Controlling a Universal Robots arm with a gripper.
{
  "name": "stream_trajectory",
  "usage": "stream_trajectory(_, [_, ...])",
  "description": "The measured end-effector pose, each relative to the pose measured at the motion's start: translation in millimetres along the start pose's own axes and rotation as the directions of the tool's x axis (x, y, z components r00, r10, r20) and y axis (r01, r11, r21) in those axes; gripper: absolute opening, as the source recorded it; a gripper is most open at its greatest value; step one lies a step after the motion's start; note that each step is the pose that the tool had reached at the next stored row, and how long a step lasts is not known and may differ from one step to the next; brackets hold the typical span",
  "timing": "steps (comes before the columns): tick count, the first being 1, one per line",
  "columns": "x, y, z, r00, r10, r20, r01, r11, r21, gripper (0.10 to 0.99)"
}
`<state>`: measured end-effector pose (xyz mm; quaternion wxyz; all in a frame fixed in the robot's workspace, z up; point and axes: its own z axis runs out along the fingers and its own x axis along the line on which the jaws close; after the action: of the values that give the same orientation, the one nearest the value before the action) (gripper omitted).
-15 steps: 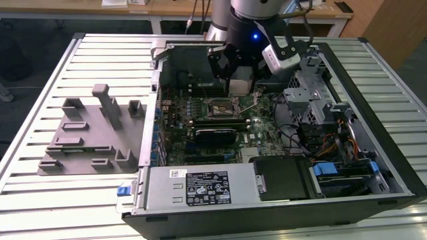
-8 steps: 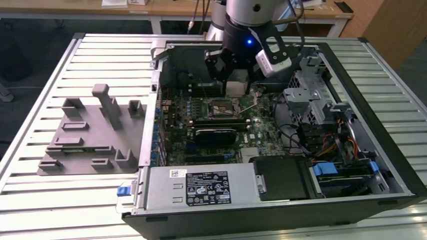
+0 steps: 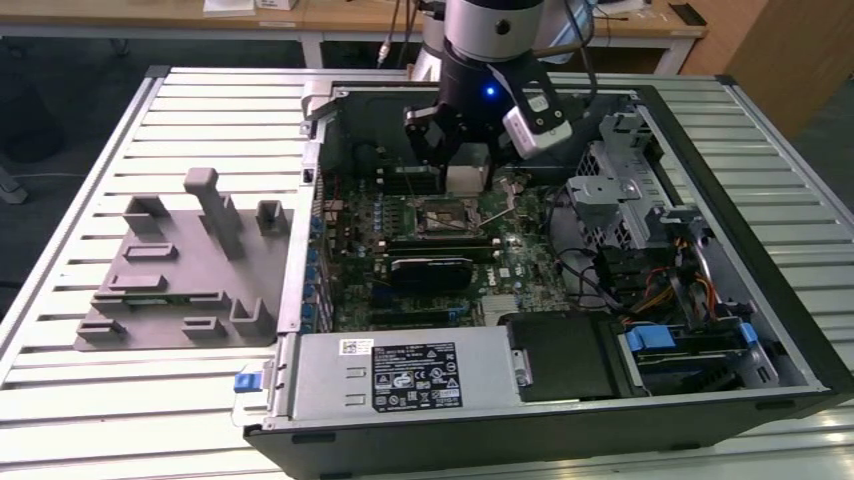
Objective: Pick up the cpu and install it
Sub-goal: 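Pick up the cpu and move it towards the insertion slot, then place the cpu into insertion slot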
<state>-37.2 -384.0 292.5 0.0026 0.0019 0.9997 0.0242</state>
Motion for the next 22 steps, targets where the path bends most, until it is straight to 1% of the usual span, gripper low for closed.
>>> stream_trajectory(5, [0.2,8.6,8.9,1.0,-0.003,-0.0001,0.003,1.0,0.0,0.541])
stream_trajectory(9, [0.4,12.8,15.2,1.0,-0.003,-0.0003,0.003,1.0,0.0,0.541])
stream_trajectory(17, [2.8,18.3,23.0,1.0,-0.003,-0.0002,0.003,1.0,0.002,0.541])
stream_trajectory(22, [2.9,18.4,23.2,1.0,-0.003,-0.0004,0.003,1.0,0.002,0.541])
